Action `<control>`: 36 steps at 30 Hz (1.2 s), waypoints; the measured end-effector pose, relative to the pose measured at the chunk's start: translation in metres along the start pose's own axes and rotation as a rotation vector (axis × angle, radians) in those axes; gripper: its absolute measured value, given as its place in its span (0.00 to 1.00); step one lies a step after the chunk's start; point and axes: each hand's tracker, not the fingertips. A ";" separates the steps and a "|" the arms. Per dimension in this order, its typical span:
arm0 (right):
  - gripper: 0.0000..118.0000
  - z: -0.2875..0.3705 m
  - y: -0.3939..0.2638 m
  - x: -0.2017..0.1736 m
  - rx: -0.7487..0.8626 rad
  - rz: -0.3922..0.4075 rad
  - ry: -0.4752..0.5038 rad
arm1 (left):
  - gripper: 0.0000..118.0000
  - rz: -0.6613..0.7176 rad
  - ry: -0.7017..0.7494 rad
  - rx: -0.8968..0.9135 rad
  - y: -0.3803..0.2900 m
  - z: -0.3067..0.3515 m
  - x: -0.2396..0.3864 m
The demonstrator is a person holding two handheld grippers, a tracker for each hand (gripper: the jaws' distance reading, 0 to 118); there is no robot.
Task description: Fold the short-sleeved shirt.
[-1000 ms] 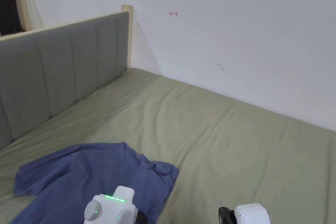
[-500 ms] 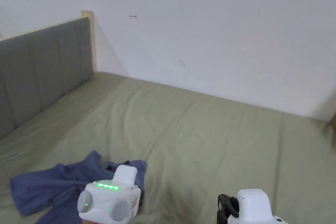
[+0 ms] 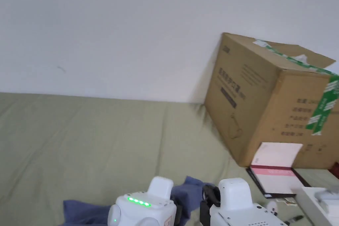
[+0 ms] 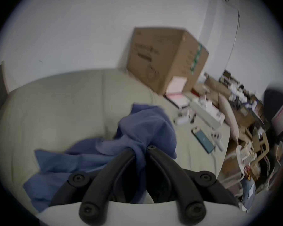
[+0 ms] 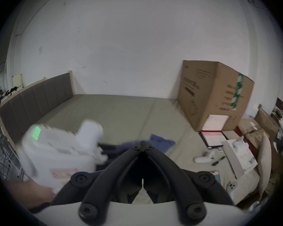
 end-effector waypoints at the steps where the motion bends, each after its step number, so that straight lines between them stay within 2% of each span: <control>1: 0.00 0.001 -0.002 0.009 -0.004 -0.011 -0.010 | 0.03 -0.011 0.007 -0.042 -0.010 -0.016 0.007; 6: 0.00 0.007 -0.011 0.038 -0.020 -0.043 -0.044 | 0.03 -0.025 0.065 -0.161 -0.053 -0.048 0.026; 8: 0.00 0.009 -0.012 0.039 -0.019 -0.042 -0.044 | 0.08 -0.035 0.086 -0.134 -0.057 -0.052 0.020; 9: 0.00 0.009 -0.012 0.038 -0.018 -0.041 -0.039 | 0.24 -0.045 0.116 -0.112 -0.057 -0.044 0.023; 10: 0.00 0.011 -0.012 0.035 -0.014 -0.040 -0.034 | 0.56 -0.053 0.146 -0.100 -0.055 -0.032 0.023; 11: 0.00 0.012 -0.012 0.032 -0.011 -0.038 -0.030 | 0.93 -0.050 0.133 -0.067 -0.049 -0.018 0.019; 12: 0.00 0.014 -0.011 0.028 -0.006 -0.034 -0.019 | 1.00 -0.045 0.117 0.009 -0.045 0.009 0.017; 17: 0.00 0.022 -0.010 -0.002 0.025 -0.028 0.057 | 0.98 -0.032 0.257 0.278 -0.032 0.160 -0.011; 19: 0.00 0.025 -0.013 -0.019 0.051 -0.006 0.069 | 0.98 -0.056 0.332 0.298 -0.038 0.207 -0.029; 21: 0.00 0.024 -0.016 -0.034 0.062 -0.011 0.108 | 0.90 -0.056 0.413 0.290 -0.053 0.252 -0.047; 22: 0.00 0.023 -0.019 -0.041 0.069 -0.013 0.121 | 0.77 -0.052 0.453 0.288 -0.063 0.268 -0.054; 23: 0.00 0.023 -0.024 -0.049 0.071 -0.014 0.126 | 0.49 -0.045 0.505 0.280 -0.076 0.281 -0.063; 24: 0.00 0.021 -0.029 -0.056 0.065 -0.014 0.145 | 0.28 -0.031 0.534 0.251 -0.088 0.292 -0.074; 25: 0.00 0.017 -0.034 -0.061 0.057 -0.012 0.151 | 0.13 -0.007 0.557 0.218 -0.099 0.297 -0.084; 26: 0.00 0.014 -0.038 -0.068 0.049 -0.002 0.144 | 0.07 0.029 0.567 0.184 -0.109 0.299 -0.097; 29: 0.00 0.007 -0.046 -0.079 0.018 0.006 0.163 | 0.01 0.133 0.529 0.098 -0.131 0.293 -0.132; 35: 0.00 -0.004 -0.054 -0.085 -0.037 0.032 0.149 | 0.00 0.200 0.491 -0.059 -0.140 0.219 -0.210; 36: 0.00 -0.007 -0.054 -0.084 -0.045 0.042 0.141 | 0.00 0.173 0.518 -0.072 -0.138 0.202 -0.222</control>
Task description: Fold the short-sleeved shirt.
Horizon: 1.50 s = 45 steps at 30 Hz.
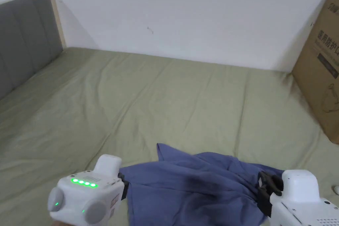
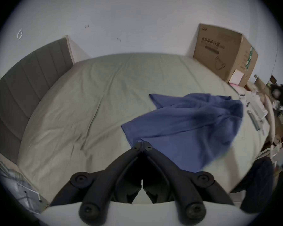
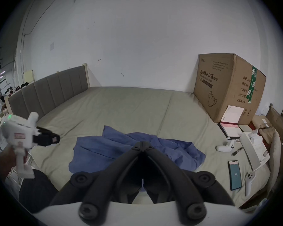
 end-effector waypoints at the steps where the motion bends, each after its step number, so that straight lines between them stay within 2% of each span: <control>1: 0.00 -0.001 -0.001 0.003 -0.007 0.005 -0.009 | 0.00 -0.035 0.026 0.000 0.005 -0.016 -0.001; 2: 0.00 -0.003 -0.001 0.007 -0.013 0.007 -0.020 | 0.08 -0.084 0.062 -0.004 0.012 -0.034 -0.002; 3: 0.00 -0.005 -0.001 0.013 -0.022 0.008 -0.030 | 0.34 -0.117 0.087 -0.018 0.016 -0.049 0.001; 4: 0.00 -0.007 -0.001 0.019 -0.032 0.005 -0.046 | 0.70 -0.125 0.094 -0.037 0.022 -0.067 0.000; 5: 0.00 -0.007 -0.001 0.025 -0.043 0.002 -0.064 | 0.91 -0.134 0.077 -0.063 0.026 -0.084 -0.003; 10: 0.00 -0.013 -0.012 0.071 -0.107 -0.034 -0.149 | 0.69 -0.189 0.122 -0.160 0.026 -0.144 -0.001; 11: 0.00 -0.016 -0.015 0.082 -0.124 -0.038 -0.172 | 0.54 -0.197 0.124 -0.198 0.021 -0.147 0.001; 13: 0.00 -0.026 -0.023 0.107 -0.165 -0.035 -0.217 | 0.44 -0.190 0.098 -0.194 0.011 -0.147 0.004; 15: 0.00 -0.046 -0.030 0.135 -0.214 -0.064 -0.242 | 0.10 -0.186 0.096 -0.170 0.011 -0.128 0.016; 16: 0.00 -0.059 -0.033 0.148 -0.241 -0.082 -0.241 | 0.01 -0.225 0.115 -0.163 0.010 -0.124 0.023; 17: 0.00 -0.074 -0.037 0.162 -0.265 -0.097 -0.244 | 0.01 -0.272 0.149 -0.133 0.009 -0.119 0.027; 18: 0.00 -0.092 -0.041 0.174 -0.297 -0.100 -0.269 | 0.01 -0.252 0.130 -0.141 0.011 -0.113 0.028; 19: 0.10 -0.107 -0.045 0.183 -0.332 -0.100 -0.271 | 0.01 -0.237 0.124 -0.142 0.016 -0.102 0.026; 21: 0.76 -0.141 -0.055 0.203 -0.363 -0.124 -0.277 | 0.01 -0.197 0.099 -0.110 0.025 -0.079 0.025; 22: 0.93 -0.156 -0.059 0.212 -0.409 -0.148 -0.266 | 0.01 -0.193 0.093 -0.096 0.027 -0.069 0.026; 23: 0.95 -0.173 -0.064 0.220 -0.459 -0.173 -0.262 | 0.01 -0.192 0.091 -0.088 0.033 -0.061 0.024; 25: 0.95 -0.196 -0.073 0.229 -0.485 -0.177 -0.248 | 0.01 -0.197 0.088 -0.068 0.039 -0.045 0.028; 28: 0.95 -0.225 -0.087 0.236 -0.561 -0.130 -0.250 | 0.01 -0.189 0.068 -0.060 0.046 -0.038 0.030; 30: 0.92 -0.236 -0.096 0.241 -0.676 -0.189 -0.199 | 0.01 -0.189 0.071 -0.059 0.048 -0.037 0.033; 31: 0.84 -0.233 -0.095 0.243 -0.658 -0.215 -0.201 | 0.01 -0.193 0.077 -0.065 0.048 -0.043 0.031; 32: 0.69 -0.223 -0.090 0.241 -0.578 -0.242 -0.199 | 0.01 -0.188 0.082 -0.070 0.049 -0.045 0.030; 33: 0.46 -0.215 -0.083 0.239 -0.535 -0.236 -0.205 | 0.01 -0.173 0.079 -0.079 0.049 -0.047 0.028; 34: 0.13 -0.210 -0.078 0.238 -0.522 -0.225 -0.213 | 0.01 -0.156 0.059 -0.086 0.049 -0.048 0.026; 35: 0.06 -0.204 -0.073 0.237 -0.524 -0.223 -0.202 | 0.01 -0.130 0.048 -0.086 0.048 -0.052 0.023; 37: 0.06 -0.190 -0.059 0.235 -0.503 -0.252 -0.136 | 0.01 -0.103 0.046 -0.081 0.049 -0.051 0.019; 39: 0.06 -0.169 -0.037 0.228 -0.426 -0.202 -0.144 | 0.01 -0.074 0.039 -0.069 0.051 -0.045 0.013; 41: 0.06 -0.146 -0.011 0.221 -0.365 -0.229 -0.096 | 0.01 -0.058 0.021 -0.047 0.055 -0.030 0.008; 45: 0.06 -0.101 0.057 0.204 -0.274 -0.182 -0.027 | 0.01 -0.087 0.032 0.085 0.085 0.018 -0.001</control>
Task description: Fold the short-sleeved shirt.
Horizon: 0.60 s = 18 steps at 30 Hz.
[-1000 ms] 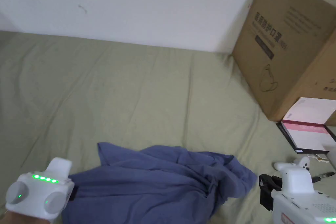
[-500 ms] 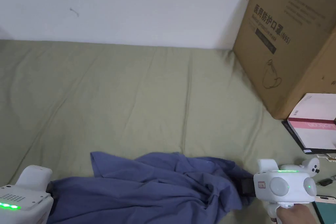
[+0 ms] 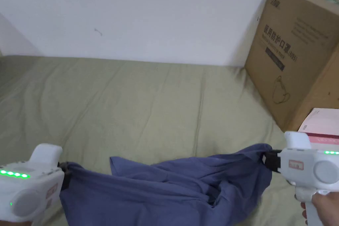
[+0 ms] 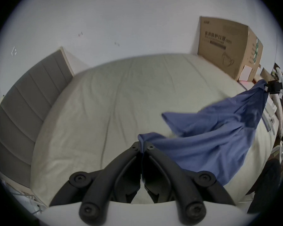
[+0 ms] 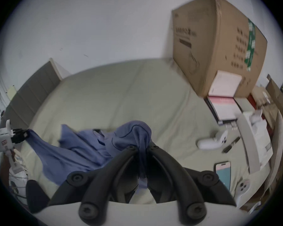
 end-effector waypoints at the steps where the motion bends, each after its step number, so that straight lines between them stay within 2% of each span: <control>1: 0.06 0.014 0.012 -0.006 0.024 0.014 0.031 | 0.01 0.006 -0.008 0.023 0.012 0.011 -0.005; 5: 0.06 0.076 0.069 -0.032 0.153 0.052 0.054 | 0.01 -0.020 0.042 0.157 0.068 0.055 -0.025; 8: 0.06 0.112 0.114 -0.042 0.249 0.042 0.068 | 0.01 -0.025 0.086 0.253 0.115 0.088 -0.041; 11: 0.06 0.141 0.159 -0.047 0.334 -0.004 0.120 | 0.01 0.007 0.102 0.333 0.160 0.100 -0.072; 15: 0.06 0.160 0.216 -0.050 0.441 -0.017 0.067 | 0.01 0.022 0.158 0.418 0.215 0.113 -0.096; 18: 0.06 0.160 0.250 -0.044 0.498 -0.080 0.041 | 0.01 0.062 0.208 0.447 0.252 0.105 -0.116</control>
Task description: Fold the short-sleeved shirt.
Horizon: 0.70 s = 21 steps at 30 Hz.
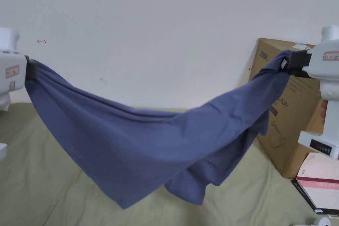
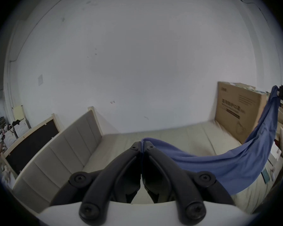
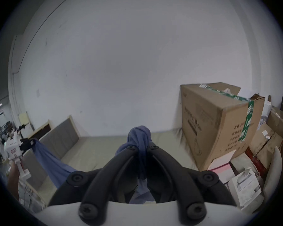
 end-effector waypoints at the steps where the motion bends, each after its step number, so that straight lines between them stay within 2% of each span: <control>1: 0.06 -0.007 0.007 0.000 0.010 -0.005 -0.022 | 0.01 0.000 0.004 -0.002 0.007 -0.012 -0.004; 7: 0.06 -0.071 0.004 0.015 -0.007 -0.026 -0.101 | 0.01 0.088 0.051 -0.012 0.011 -0.059 0.002; 10: 0.06 -0.097 -0.031 0.014 -0.027 -0.061 -0.120 | 0.01 0.096 0.073 -0.054 -0.013 -0.085 0.017; 13: 0.06 -0.121 -0.079 0.017 -0.076 -0.114 -0.121 | 0.01 0.157 0.027 -0.110 -0.053 -0.105 0.029; 19: 0.06 -0.126 -0.129 0.031 -0.097 -0.161 -0.117 | 0.01 0.145 0.021 -0.186 -0.109 -0.107 0.042; 21: 0.06 -0.118 -0.135 0.037 -0.110 -0.153 -0.123 | 0.01 0.161 0.010 -0.192 -0.117 -0.097 0.034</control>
